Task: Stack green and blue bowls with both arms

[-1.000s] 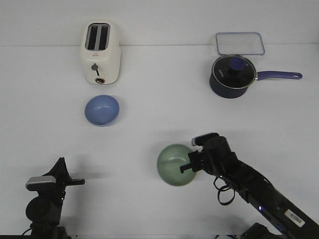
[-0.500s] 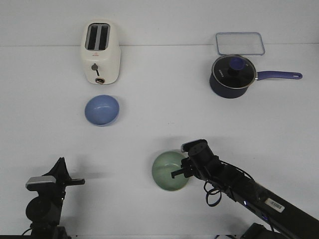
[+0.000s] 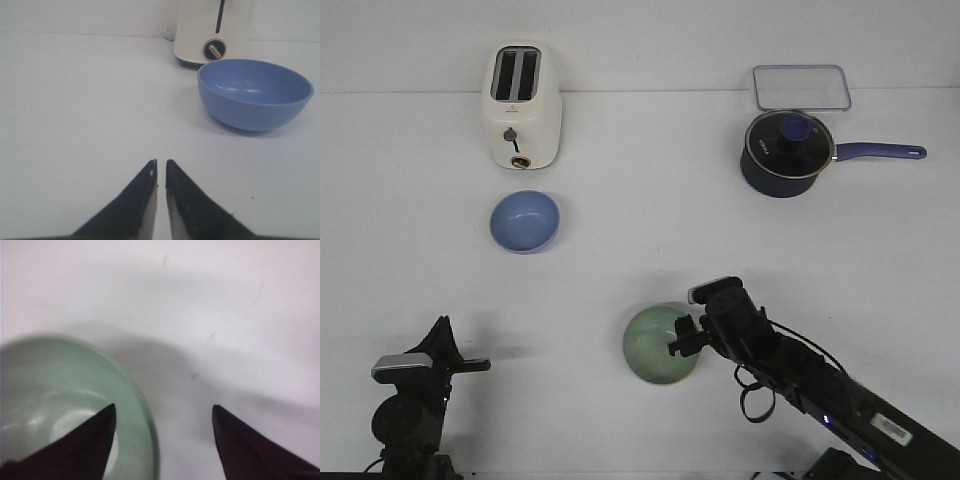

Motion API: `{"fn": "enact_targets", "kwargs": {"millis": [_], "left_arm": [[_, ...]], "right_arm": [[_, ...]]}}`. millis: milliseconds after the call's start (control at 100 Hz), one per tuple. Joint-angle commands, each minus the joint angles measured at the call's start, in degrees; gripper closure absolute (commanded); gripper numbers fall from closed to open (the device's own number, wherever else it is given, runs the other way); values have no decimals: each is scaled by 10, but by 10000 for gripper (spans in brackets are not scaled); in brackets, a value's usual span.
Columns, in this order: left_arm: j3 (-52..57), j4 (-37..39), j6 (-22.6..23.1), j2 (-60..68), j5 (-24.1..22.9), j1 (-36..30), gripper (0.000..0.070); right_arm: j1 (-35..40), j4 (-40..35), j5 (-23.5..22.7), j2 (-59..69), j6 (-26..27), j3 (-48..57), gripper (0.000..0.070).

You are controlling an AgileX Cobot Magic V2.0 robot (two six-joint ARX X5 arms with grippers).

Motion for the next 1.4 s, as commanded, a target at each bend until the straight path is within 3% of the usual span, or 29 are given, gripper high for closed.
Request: {"fn": "enact_targets", "kwargs": {"millis": [0,360,580,740,880,1000,1060,1200,1240,1390], "left_arm": [[-11,7,7,-1,1,0,687],[-11,7,0,-1,1,0,686],[-11,11,-124,-1,1,0,687],[26,59,-232,7,1,0,688],[125,62,-216,93,1,0,688],[253,-2,-172,246,11,0,681],[319,-34,-157,331,31,0,619],[446,-87,-141,518,57,0,308],[475,-98,-141,566,63,0,277],[559,-129,-141,730,96,0,277]], "right_arm": [[7,8,10,-38,-37,4,289],[94,-4,84,-354,-51,-77,291],[120,-13,110,-430,-46,-108,291],[119,-14,110,-428,-46,-108,291],[120,-15,110,-424,-46,-108,291],[120,-16,110,-424,-46,-108,291],[120,-16,110,-424,-46,-108,291],[120,-16,110,-424,-46,-108,292],[120,-16,110,-424,-46,-108,291],[120,-16,110,-424,-46,-108,291]]}}
